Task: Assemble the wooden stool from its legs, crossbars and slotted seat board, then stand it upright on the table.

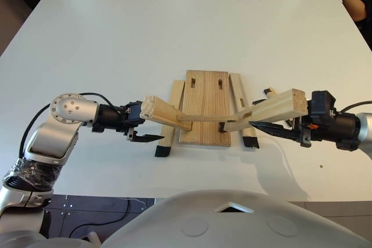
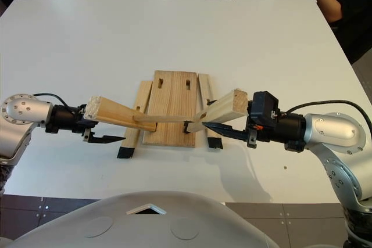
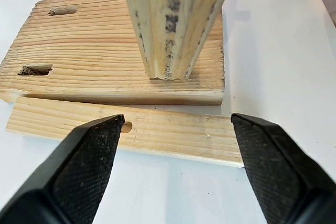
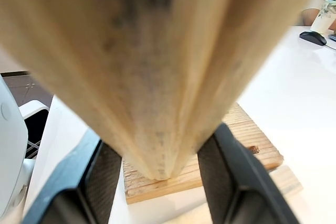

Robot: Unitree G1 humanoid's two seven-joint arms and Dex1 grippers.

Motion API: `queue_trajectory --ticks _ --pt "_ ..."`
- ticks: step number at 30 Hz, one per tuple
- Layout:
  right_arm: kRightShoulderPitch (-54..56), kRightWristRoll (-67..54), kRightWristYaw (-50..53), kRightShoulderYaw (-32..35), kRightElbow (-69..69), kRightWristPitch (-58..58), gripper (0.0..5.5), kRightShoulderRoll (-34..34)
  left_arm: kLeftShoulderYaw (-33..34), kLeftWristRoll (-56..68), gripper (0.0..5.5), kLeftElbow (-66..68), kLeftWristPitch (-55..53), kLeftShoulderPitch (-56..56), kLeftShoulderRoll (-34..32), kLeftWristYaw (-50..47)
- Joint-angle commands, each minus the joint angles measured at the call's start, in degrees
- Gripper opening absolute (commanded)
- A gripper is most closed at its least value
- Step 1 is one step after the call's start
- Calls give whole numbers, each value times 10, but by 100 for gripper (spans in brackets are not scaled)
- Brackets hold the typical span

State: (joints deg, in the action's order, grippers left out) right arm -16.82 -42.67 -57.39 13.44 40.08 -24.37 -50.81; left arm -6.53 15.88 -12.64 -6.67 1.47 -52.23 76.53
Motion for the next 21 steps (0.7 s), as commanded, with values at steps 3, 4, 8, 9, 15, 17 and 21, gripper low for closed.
queue_trajectory --ticks 3,4,8,9,15,17,21 --pt "-83 73 -18 -27 -26 22 200 -17 -7 -5 378 10 -6 28 -9 10" --pt "-86 77 -21 -26 -32 30 200 -18 -7 -6 378 12 -5 30 -9 11" --pt "-91 86 -25 -30 -47 49 200 -27 -10 -9 378 14 -3 31 -10 11" --pt "-91 87 -26 -31 -50 53 200 -29 -11 -10 378 14 -3 32 -9 10" --pt "-90 102 -30 -31 -74 80 200 -42 -12 -9 378 16 -3 34 -10 11" --pt "-78 89 -29 -29 -77 78 200 -45 -11 -8 378 14 -5 35 -9 10" --pt "-40 36 -25 -21 -85 58 200 -41 -9 -6 378 14 -8 36 -8 8"
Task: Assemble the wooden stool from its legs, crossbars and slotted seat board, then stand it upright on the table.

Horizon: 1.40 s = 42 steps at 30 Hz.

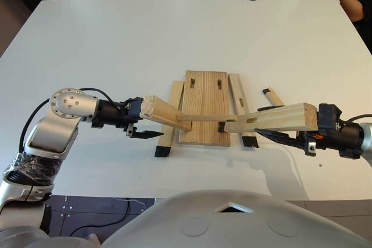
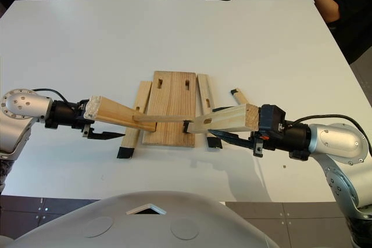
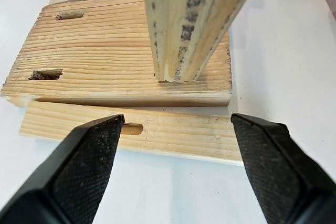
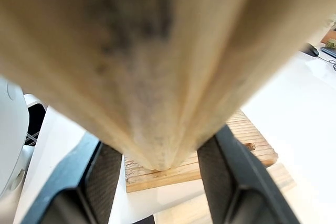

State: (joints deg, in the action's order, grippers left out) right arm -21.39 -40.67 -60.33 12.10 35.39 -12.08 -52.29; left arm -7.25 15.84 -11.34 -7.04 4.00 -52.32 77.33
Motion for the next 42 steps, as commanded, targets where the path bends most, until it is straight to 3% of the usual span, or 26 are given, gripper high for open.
queue_trajectory --ticks 1,13,34,42 --pt "10 26 0 -15 -44 -59 200 -26 -2 -5 378 1 -5 12 -6 0" --pt "35 124 -19 -80 -67 19 200 -36 -8 -4 378 18 -5 35 -2 8" --pt "59 6 -16 -55 -20 -56 200 -53 -14 -12 378 22 1 34 1 -4" --pt "71 42 -22 -79 -32 -52 200 -54 -18 -12 378 24 4 39 2 -6"
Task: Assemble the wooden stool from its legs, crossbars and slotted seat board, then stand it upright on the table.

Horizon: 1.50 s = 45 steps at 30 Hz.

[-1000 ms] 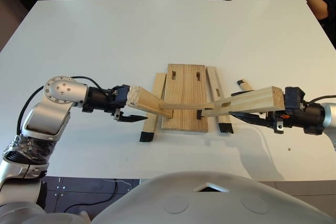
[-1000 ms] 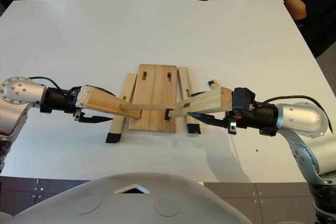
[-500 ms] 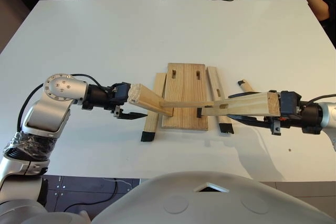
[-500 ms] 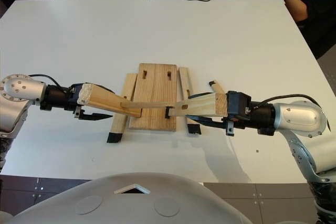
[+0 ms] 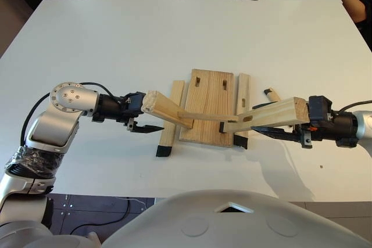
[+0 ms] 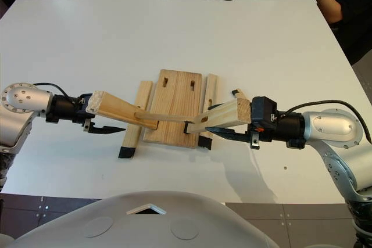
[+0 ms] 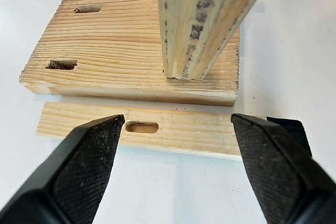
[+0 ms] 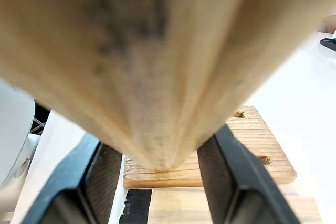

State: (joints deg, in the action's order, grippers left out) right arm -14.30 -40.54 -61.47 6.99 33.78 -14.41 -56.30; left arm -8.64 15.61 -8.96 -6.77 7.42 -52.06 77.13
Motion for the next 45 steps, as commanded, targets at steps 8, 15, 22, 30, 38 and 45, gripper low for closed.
queue_trajectory --ticks 8,15,22,30,38,45 --pt "113 7 -34 -86 -51 -91 200 -11 -8 -7 378 -35 -6 -16 8 -13" --pt "176 38 -75 -131 -103 -105 200 -17 -10 -6 378 -65 -15 -37 15 -29" --pt "157 73 -84 -157 -73 -77 200 -24 -15 -7 378 -83 -27 -46 22 -46" --pt "147 86 -68 -174 -62 -69 200 -5 -21 -9 378 -90 -38 -43 31 -55" --pt "202 77 -67 -201 -68 -102 200 14 -28 -8 378 -98 -50 -35 44 -72" --pt "239 134 -87 -250 -106 -94 200 14 -31 -1 378 -110 -66 -26 57 -83"
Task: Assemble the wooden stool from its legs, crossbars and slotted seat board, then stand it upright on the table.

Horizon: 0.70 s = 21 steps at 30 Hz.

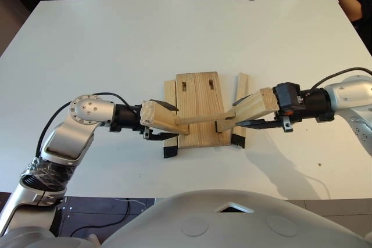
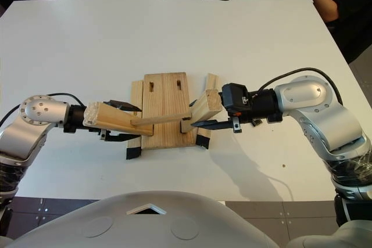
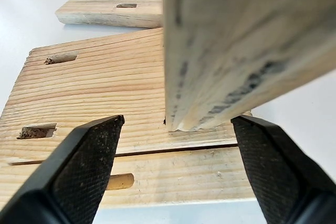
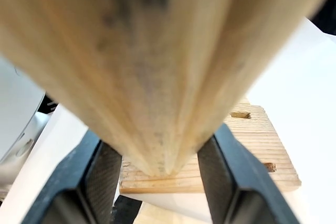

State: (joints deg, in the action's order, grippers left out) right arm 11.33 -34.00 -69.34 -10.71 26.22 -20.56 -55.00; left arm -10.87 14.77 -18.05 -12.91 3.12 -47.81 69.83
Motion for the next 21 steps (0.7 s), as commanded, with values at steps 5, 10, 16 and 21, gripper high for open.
queue_trajectory --ticks 5,10,16,21 --pt "-5 86 -18 -87 -82 -27 200 7 -6 9 378 -13 -8 19 19 -8" --pt "2 71 -18 -80 -81 -34 200 2 33 53 378 41 -26 32 11 18" --pt "18 76 -23 -90 -103 -26 200 3 64 74 378 168 -22 78 1 52" --pt "27 78 -26 -94 -111 -21 200 2 62 57 378 214 19 81 -11 86"
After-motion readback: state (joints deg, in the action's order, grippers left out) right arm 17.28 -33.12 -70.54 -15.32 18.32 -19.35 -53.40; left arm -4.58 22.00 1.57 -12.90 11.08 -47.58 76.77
